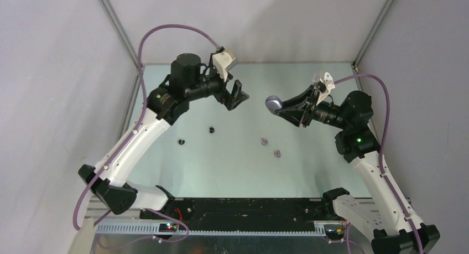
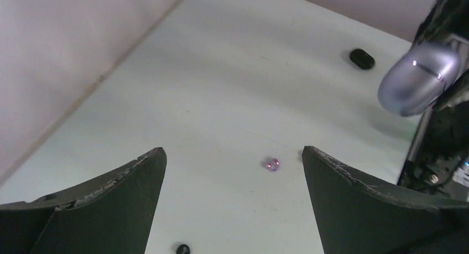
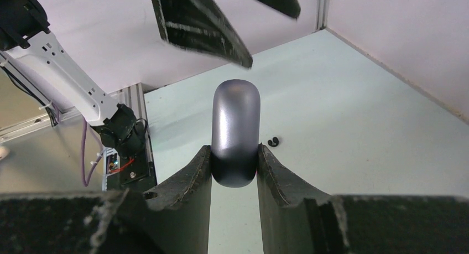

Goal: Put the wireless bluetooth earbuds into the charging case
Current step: Pick up the charging case at the center of the board.

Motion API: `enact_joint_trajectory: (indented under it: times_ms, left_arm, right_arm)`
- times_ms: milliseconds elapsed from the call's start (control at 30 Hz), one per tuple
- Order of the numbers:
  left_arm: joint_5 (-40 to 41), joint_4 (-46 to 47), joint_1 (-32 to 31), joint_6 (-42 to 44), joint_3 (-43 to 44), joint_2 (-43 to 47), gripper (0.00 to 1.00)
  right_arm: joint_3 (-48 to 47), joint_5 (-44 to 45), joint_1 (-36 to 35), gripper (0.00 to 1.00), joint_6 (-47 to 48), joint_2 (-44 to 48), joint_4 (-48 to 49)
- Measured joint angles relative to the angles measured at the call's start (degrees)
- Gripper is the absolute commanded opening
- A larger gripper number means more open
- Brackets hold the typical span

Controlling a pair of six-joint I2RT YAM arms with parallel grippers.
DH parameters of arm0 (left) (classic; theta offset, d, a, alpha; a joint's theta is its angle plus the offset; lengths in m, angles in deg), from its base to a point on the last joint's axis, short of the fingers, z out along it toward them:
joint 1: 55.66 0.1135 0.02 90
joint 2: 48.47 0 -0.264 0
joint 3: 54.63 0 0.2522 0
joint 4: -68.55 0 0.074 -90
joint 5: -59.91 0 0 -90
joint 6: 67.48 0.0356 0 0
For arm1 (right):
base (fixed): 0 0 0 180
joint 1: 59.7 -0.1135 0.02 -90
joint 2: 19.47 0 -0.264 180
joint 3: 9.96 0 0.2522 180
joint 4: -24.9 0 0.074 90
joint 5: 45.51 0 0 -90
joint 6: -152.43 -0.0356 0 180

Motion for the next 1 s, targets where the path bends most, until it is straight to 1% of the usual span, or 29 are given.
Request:
enact_joint_trajectory:
  times_ms: [67, 167, 233, 400, 467, 700, 867, 1000]
  left_arm:
    - [-2.29, 1.07, -0.07, -0.35, -1.57, -0.98, 0.99]
    - [-8.09, 1.99, -0.68, -0.22, -8.11, -1.11, 0.99]
    - [-12.24, 1.4, -1.36, 0.24, -10.75, -1.33, 0.99]
    - [-23.02, 0.9, -2.93, 1.68, -12.15, -1.33, 0.99]
    - [-25.83, 0.81, -3.52, 2.38, -12.15, -1.16, 0.99]
    - [-32.28, 0.79, -4.17, 2.97, -12.15, -1.05, 0.99]
    - [-35.74, 0.5, -4.28, 2.97, -12.15, -1.05, 0.99]
    - [-37.51, 0.24, -4.44, 2.93, -12.15, -1.07, 0.98]
  right_arm:
    - [0.0, 0.28, 0.17, 0.18, -0.22, -0.13, -0.02]
    - [0.02, 0.26, 0.81, 0.19, -0.79, -0.11, 0.07]
    - [0.26, 0.2, 1.11, 0.19, -1.33, 0.02, 0.61]
    - [1.36, -1.29, 0.98, 0.19, -3.67, 0.04, 2.8]
    - [2.01, -2.38, 0.35, 0.19, -4.76, -0.33, 4.2]
    - [5.09, -6.82, -1.49, 0.19, -9.31, -1.92, 9.7]
    - [8.15, -7.85, -2.08, 0.19, -13.42, -2.67, 16.0]
    - [8.98, -7.8, -2.71, 0.19, -14.69, -3.85, 17.84]
